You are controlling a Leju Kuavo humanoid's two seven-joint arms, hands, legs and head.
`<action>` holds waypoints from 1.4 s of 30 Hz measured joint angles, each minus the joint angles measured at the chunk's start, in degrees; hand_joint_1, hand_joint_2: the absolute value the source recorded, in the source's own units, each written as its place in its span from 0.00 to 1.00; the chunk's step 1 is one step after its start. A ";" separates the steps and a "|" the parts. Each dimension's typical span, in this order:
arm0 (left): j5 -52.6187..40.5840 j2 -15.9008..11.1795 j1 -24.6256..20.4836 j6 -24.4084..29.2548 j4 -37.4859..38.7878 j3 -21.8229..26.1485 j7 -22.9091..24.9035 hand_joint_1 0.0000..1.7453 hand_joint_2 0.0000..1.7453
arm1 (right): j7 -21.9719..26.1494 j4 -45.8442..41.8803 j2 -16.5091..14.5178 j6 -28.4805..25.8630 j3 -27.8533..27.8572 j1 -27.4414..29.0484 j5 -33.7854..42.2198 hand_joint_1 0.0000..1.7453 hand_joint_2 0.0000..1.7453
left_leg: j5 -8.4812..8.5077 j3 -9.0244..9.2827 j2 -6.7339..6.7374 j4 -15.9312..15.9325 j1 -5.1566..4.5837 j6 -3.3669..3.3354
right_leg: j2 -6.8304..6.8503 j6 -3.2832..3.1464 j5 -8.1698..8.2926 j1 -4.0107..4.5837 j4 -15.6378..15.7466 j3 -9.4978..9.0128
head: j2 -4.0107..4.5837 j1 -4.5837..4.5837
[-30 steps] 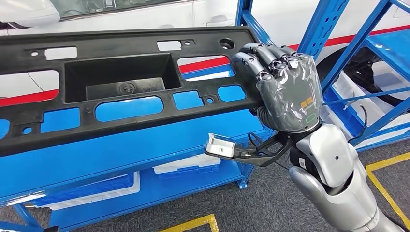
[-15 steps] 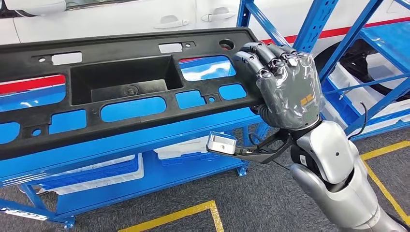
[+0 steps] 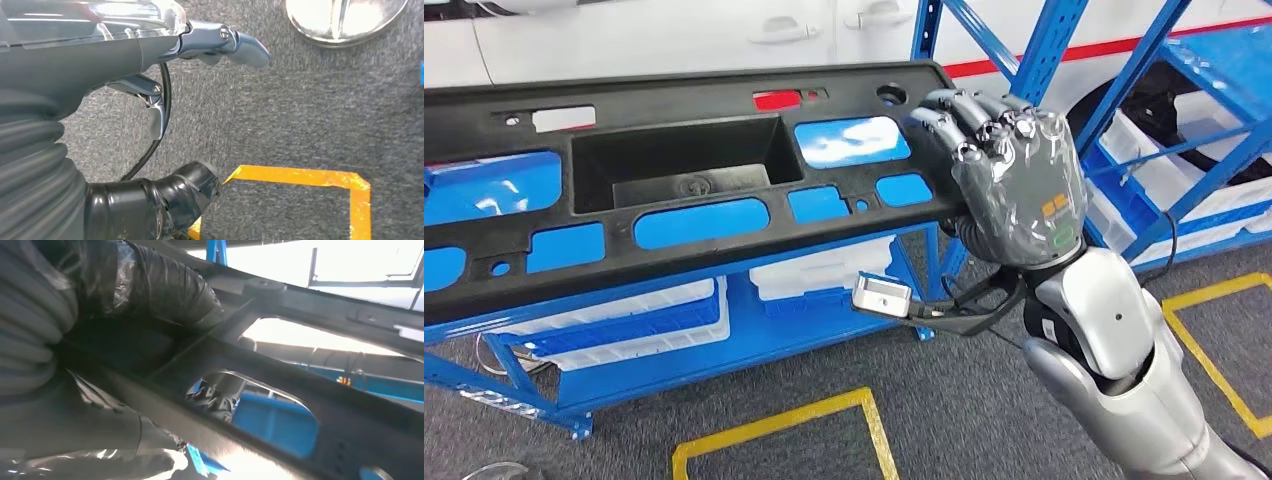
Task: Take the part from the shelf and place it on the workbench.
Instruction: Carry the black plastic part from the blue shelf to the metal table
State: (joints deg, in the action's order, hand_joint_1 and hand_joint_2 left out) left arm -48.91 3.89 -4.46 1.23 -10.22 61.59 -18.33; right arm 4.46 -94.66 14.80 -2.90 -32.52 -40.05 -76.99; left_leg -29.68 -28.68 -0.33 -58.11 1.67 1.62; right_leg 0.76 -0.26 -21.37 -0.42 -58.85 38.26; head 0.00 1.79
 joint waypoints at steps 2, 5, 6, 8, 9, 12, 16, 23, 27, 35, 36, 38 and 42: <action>-0.22 0.02 0.04 0.04 -0.03 0.00 0.07 0.00 1.00 | 0.04 0.22 0.03 0.01 0.00 0.05 0.10 1.00 1.00 | 0.53 -0.83 0.12 -0.02 -0.06 -1.28 | -0.07 0.62 0.38 -0.11 -0.18 0.29 | 0.00 -0.05; -0.45 0.02 -0.06 0.14 -0.09 0.06 0.13 0.00 1.00 | 0.06 0.51 0.17 0.02 0.00 0.11 0.32 1.00 1.00 | 2.35 -2.69 0.57 0.02 -0.20 -3.22 | -0.29 1.21 -5.67 -0.41 -5.26 2.24 | 0.00 -0.06; -0.50 0.02 -0.08 0.17 -0.12 0.11 0.17 0.00 1.00 | 0.06 0.57 0.20 0.02 0.00 0.13 0.41 1.00 1.00 | 3.03 -3.57 0.61 -0.01 -0.35 -3.56 | -0.32 1.28 -8.75 -0.39 -8.93 3.16 | 0.00 -0.07; -0.57 0.02 -0.07 0.22 -0.16 0.26 0.28 0.00 1.00 | 0.06 0.75 0.21 0.02 0.00 0.27 0.54 1.00 1.00 | 4.34 -5.40 0.68 -0.13 -0.74 -3.81 | -0.40 1.17 -11.79 -0.29 -15.47 4.02 | 0.00 -0.07; -0.58 0.02 -0.06 0.22 -0.16 0.33 0.35 0.00 1.00 | 0.06 0.87 0.22 0.02 -0.01 0.35 0.58 1.00 1.00 | 4.94 -6.26 0.68 -0.18 -0.99 -3.87 | -0.43 0.87 -11.26 -0.15 -16.51 3.32 | 0.00 -0.07; -0.60 0.24 -0.06 0.23 -0.16 0.43 0.45 0.00 1.00 | 0.06 1.13 0.23 0.02 -0.01 0.38 0.62 1.00 1.00 | 6.53 -8.05 0.63 -0.22 -1.81 -3.92 | -0.51 -1.66 -7.91 0.99 -8.21 -4.31 | 0.00 0.00; -0.62 0.48 -0.02 0.29 -0.30 0.56 0.51 0.00 1.00 | 0.06 1.22 0.26 -0.01 0.00 0.15 0.65 1.00 1.00 | 8.60 -8.52 0.78 0.45 -1.49 -2.96 | -0.28 -3.12 -8.10 2.38 1.96 -10.32 | 0.00 0.05; -0.83 0.10 0.01 0.50 -0.34 1.13 0.99 0.00 1.00 | 0.21 1.60 0.14 0.02 -0.07 0.42 0.99 1.00 1.00 | -2.50 -12.25 0.53 -13.04 -0.90 -0.66 | 0.17 -2.99 -2.82 1.16 3.54 -6.13 | 0.00 0.09; -1.04 0.02 -0.09 0.55 -0.36 1.37 1.13 0.00 1.00 | 0.25 2.11 0.13 -0.02 -0.08 0.67 1.01 1.00 1.00 | 1.75 -6.67 0.53 -10.48 0.38 1.26 | 0.25 -1.52 -1.14 0.18 1.23 -1.66 | 0.00 0.11; -1.33 0.05 -0.24 1.03 -0.43 1.46 1.50 0.00 1.00 | 0.38 2.66 0.16 -0.16 -0.12 1.49 1.17 1.00 1.00 | 1.12 -2.25 0.50 -0.43 0.27 -2.29 | -0.08 1.02 -3.12 -0.18 -3.99 2.55 | 0.00 0.00; -1.35 0.04 -0.25 1.15 -0.43 1.47 1.63 0.00 1.00 | 0.37 2.71 0.16 -0.17 -0.13 1.59 1.17 1.00 1.00 | 1.67 -2.87 0.61 -0.44 0.16 -2.72 | -0.18 1.22 -5.90 -0.25 -7.07 3.49 | 0.00 -0.01; -1.40 0.03 -0.23 1.30 -0.43 1.49 1.79 0.00 1.00 | 0.37 2.84 0.16 -0.20 -0.13 1.92 1.17 1.00 1.00 | 2.85 -4.37 0.68 -0.47 -0.08 -3.13 | -0.25 1.39 -9.76 -0.29 -14.24 5.26 | 0.00 -0.01; -1.50 0.07 -0.21 1.34 -0.43 1.49 1.63 0.00 1.00 | 0.37 3.08 0.15 -0.21 -0.13 2.37 1.17 1.00 1.00 | 4.87 -6.78 0.68 -0.53 -0.54 -3.06 | -0.42 0.01 -6.19 0.19 -11.48 -0.29 | 0.00 0.01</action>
State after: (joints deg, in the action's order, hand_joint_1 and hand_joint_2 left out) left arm -50.41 3.96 -4.67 2.57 -10.64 63.08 -16.70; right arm 4.83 -91.57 14.95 -3.11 -32.65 -37.68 -75.82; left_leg -24.81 -35.46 0.35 -58.64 1.13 -1.44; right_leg 0.34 -0.25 -27.56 -0.23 -70.33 37.97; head 0.00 1.80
